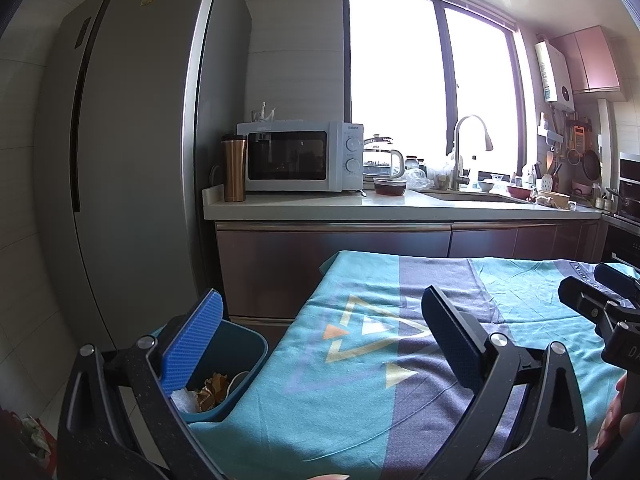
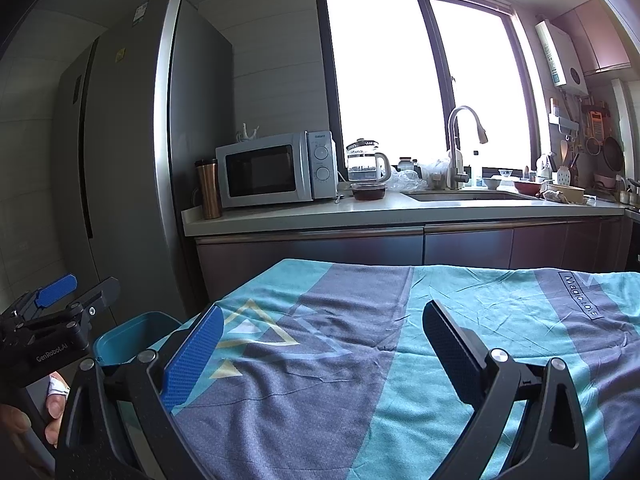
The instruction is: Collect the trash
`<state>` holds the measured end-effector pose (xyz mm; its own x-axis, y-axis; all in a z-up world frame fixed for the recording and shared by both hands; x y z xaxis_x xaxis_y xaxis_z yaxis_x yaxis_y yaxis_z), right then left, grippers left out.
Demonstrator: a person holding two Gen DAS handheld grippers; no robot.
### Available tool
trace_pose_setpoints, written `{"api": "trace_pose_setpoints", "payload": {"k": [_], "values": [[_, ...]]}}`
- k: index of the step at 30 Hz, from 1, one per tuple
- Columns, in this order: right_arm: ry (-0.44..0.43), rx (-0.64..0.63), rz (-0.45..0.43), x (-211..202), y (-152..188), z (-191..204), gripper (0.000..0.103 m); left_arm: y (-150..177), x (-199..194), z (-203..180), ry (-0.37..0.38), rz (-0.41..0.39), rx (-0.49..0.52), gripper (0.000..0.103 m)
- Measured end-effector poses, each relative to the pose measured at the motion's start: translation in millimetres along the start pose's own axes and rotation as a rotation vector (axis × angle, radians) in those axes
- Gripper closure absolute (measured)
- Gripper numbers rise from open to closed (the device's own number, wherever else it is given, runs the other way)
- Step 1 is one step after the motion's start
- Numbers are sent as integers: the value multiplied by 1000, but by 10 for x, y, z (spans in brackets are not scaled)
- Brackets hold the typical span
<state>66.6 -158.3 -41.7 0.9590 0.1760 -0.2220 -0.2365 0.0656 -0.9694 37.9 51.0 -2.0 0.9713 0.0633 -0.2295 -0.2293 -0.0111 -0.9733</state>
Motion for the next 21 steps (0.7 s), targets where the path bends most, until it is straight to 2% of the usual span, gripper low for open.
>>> {"api": "trace_pose_setpoints", "payload": {"k": [21], "values": [[4,7,6,-19,15,-22,7,30,40,-30,-1,5,2,5]]}}
Point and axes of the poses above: each gripper's, at about its wrist camera, not at the fingertips, and x roughly the way its jaws point, z to its left, y to its underside, the point moved 9 cm from there along x, roughly the way its jaws point, and after that the axes turned 4 degrees about -y, right-handed, at the moved point
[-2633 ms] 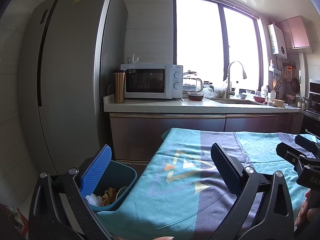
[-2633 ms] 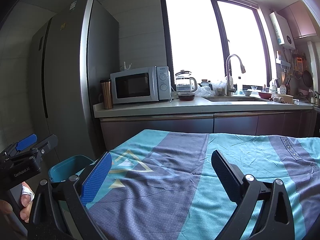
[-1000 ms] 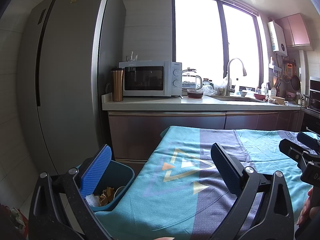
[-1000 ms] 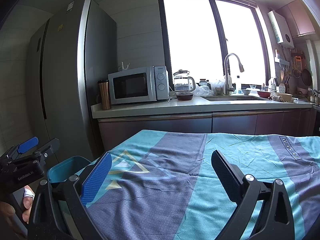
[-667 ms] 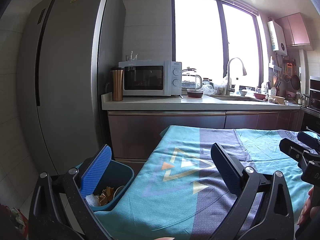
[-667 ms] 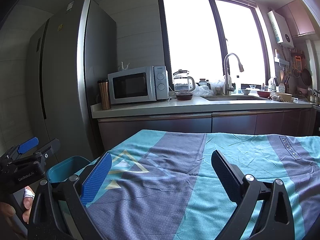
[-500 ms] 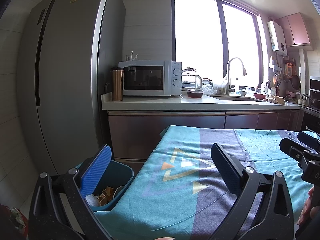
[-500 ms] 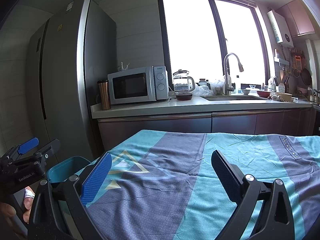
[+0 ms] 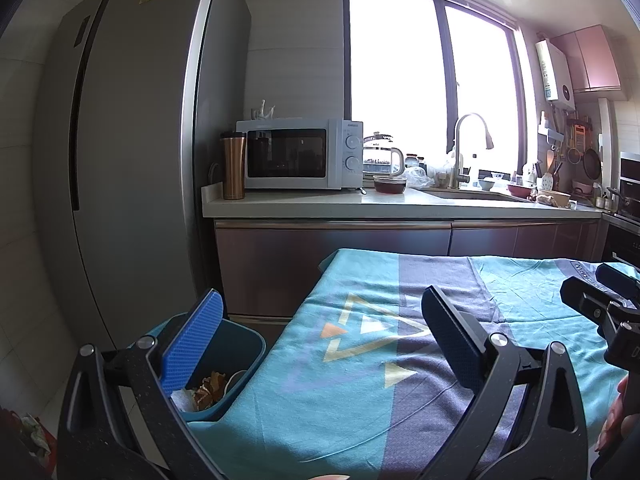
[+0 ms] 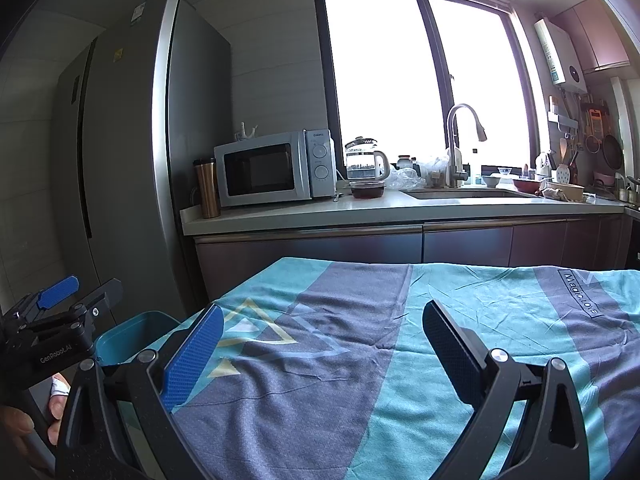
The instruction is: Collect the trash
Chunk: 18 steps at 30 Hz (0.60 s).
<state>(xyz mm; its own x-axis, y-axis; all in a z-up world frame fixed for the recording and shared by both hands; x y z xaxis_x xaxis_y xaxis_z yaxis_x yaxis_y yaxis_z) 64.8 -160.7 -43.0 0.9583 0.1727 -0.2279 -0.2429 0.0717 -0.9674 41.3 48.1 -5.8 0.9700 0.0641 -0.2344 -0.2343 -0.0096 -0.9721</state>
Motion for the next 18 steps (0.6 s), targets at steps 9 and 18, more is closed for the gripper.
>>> {"api": "trace_pose_setpoints", "payload": {"k": [9,18], "values": [[0,0,3,10,5,-8,7,15,25,-6,0,7,3,5],[5,8,4,21,21,-37,7,33,46,-64,9,8,15,5]]}}
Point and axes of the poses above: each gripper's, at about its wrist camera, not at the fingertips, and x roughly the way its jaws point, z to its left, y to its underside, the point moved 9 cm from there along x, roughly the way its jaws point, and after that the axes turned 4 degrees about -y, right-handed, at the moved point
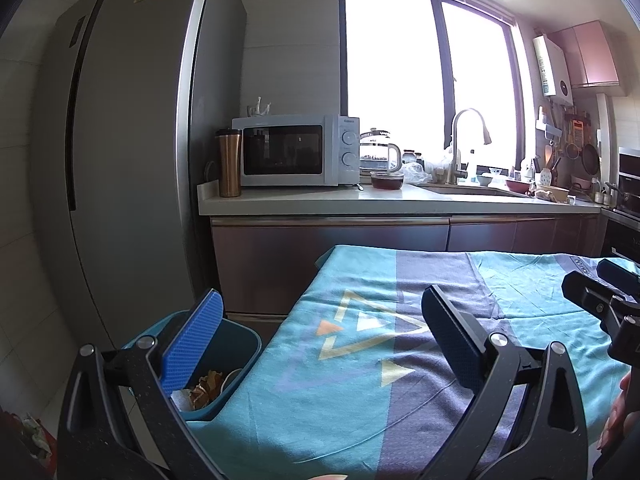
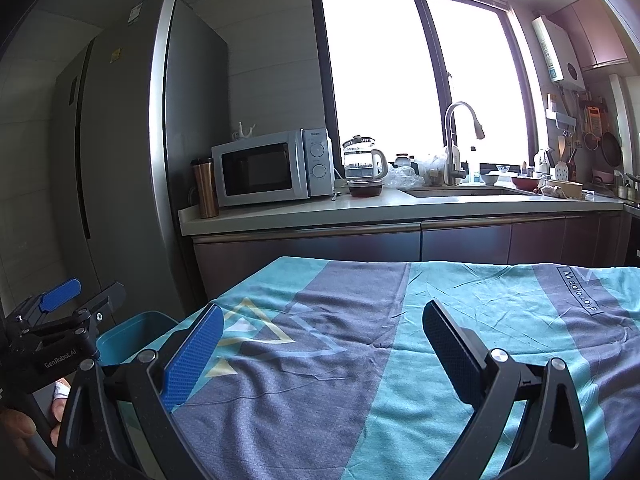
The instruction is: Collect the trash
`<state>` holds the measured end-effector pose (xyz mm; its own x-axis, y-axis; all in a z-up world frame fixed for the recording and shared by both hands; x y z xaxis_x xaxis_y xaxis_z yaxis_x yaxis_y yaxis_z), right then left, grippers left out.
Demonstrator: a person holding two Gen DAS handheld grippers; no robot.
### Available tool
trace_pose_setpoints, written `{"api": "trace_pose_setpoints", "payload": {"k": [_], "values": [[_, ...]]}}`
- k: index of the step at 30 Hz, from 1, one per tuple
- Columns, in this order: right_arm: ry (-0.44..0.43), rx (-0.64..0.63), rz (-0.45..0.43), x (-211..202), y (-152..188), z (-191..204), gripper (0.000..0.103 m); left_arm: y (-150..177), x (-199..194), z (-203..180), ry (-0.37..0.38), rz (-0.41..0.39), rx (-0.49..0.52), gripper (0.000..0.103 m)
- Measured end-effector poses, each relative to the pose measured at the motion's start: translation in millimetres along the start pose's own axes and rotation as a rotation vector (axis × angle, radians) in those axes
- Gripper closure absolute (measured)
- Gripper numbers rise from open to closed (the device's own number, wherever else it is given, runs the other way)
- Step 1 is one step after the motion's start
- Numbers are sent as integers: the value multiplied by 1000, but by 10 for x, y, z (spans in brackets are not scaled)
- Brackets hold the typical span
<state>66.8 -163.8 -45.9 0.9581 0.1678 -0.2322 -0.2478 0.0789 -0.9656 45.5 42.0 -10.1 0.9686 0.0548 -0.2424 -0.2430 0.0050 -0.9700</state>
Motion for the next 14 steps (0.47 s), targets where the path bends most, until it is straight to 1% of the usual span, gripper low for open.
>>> {"api": "trace_pose_setpoints", "payload": {"k": [2,6,10,12,14], "values": [[1,3,0,2,2,-9,7,-8,5,-28,-8,-5,14,5],[7,9,-1,-4,5,-54,7,-2,35,-120,3,1,34,5],[28,19,19,29,28,-190,7,49,207,-197,35,66,19,5],[49,20,39,53,48,-308,7,107,370,-280,61,124,26,5],[70,28,76,115,81,-466,7,188,571,-361,63,184,43,5]]}}
Point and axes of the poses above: each gripper's, at about its wrist camera, not at the fingertips, and x roughly the way its jaws point, z to its left, y to its underside, the point moved 9 cm from there along x, roughly the way its jaws point, and after that the axes turned 4 degrees about -y, right-handed, at the moved point
